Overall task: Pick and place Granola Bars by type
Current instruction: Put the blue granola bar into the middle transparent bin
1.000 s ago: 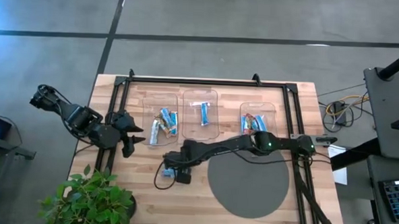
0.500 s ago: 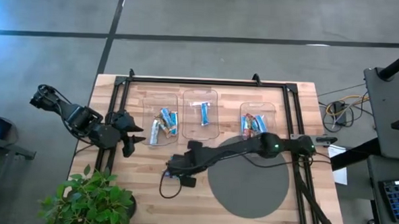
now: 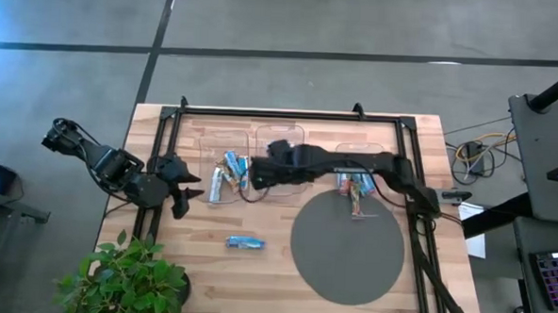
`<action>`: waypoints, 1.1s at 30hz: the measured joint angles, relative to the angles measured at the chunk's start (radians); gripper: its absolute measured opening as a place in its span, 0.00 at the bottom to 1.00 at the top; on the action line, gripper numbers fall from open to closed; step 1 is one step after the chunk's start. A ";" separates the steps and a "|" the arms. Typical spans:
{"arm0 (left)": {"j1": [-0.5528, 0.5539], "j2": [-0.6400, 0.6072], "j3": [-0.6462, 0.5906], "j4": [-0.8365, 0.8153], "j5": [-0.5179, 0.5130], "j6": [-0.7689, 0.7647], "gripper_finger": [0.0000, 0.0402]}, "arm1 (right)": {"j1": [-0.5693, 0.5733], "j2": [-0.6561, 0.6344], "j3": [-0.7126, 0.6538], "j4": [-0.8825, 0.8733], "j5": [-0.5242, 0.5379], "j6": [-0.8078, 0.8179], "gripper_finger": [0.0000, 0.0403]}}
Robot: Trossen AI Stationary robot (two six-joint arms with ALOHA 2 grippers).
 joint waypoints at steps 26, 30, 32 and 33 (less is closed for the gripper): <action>-0.001 -0.004 0.000 -0.007 -0.010 0.008 0.42 | 0.276 0.191 -0.026 0.446 -0.201 -1.138 0.59; -0.001 -0.004 0.000 -0.006 0.011 0.007 0.42 | 0.274 0.240 -0.026 0.559 -0.264 -1.108 0.61; -0.001 -0.004 0.000 -0.007 0.016 0.006 0.42 | 0.272 0.256 -0.026 0.571 -0.295 -1.077 0.63; -0.001 -0.003 0.000 -0.008 0.016 0.006 0.42 | 0.271 0.263 -0.026 0.573 -0.296 -1.064 0.63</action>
